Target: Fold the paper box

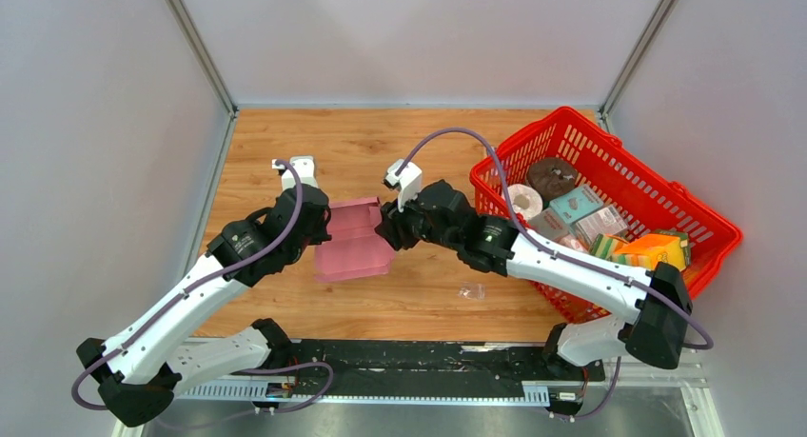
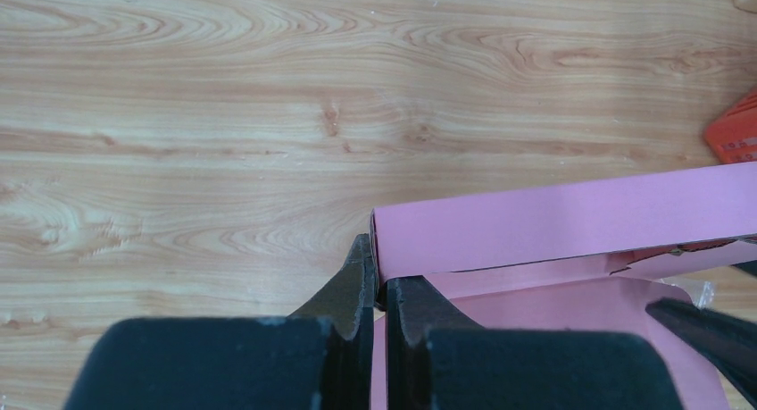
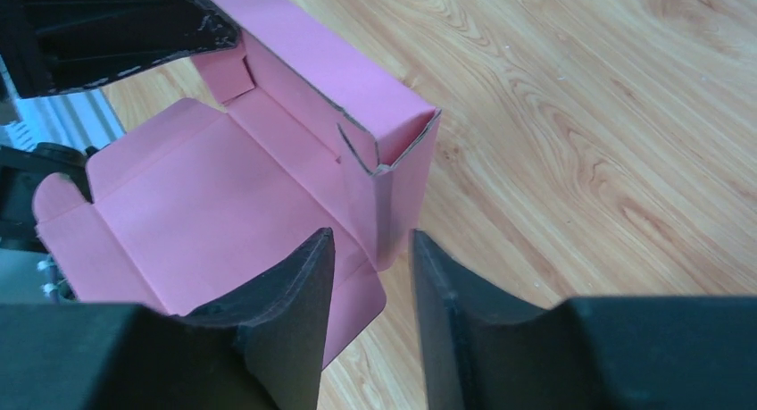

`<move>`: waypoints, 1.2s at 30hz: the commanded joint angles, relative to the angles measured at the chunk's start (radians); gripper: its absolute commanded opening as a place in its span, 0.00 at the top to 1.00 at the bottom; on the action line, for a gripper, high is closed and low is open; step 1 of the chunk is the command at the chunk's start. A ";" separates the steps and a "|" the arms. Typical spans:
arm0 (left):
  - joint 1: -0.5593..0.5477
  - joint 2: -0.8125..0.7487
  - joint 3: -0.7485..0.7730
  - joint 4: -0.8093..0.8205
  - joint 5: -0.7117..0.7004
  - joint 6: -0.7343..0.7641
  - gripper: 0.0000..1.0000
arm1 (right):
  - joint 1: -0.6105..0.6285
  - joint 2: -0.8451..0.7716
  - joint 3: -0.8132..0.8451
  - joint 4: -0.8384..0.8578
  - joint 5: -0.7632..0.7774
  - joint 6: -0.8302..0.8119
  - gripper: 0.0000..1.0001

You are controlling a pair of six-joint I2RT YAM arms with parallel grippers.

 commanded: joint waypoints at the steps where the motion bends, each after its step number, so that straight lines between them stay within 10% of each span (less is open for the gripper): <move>1: -0.002 -0.013 0.044 -0.001 -0.004 0.014 1.00 | 0.017 0.016 0.052 0.070 0.120 -0.009 0.63; 7: -0.002 -0.005 0.049 0.005 -0.004 0.016 1.00 | 0.057 0.065 0.104 0.045 0.252 -0.009 0.72; 12: -0.002 0.009 0.049 0.005 -0.008 0.003 1.00 | 0.112 0.152 0.192 -0.023 0.437 0.019 1.00; 17: -0.002 0.014 0.047 0.017 -0.016 -0.056 1.00 | 0.296 0.339 0.350 -0.084 1.129 0.031 1.00; 30: -0.002 0.003 0.012 0.067 0.023 -0.109 1.00 | 0.298 0.345 0.267 0.127 1.096 -0.026 0.99; 32: -0.003 0.001 0.013 0.059 0.009 -0.100 1.00 | 0.298 0.277 0.233 0.133 0.996 -0.053 0.89; 36: -0.002 -0.005 0.019 0.037 -0.027 -0.086 1.00 | 0.287 0.125 0.180 -0.040 0.857 -0.036 0.35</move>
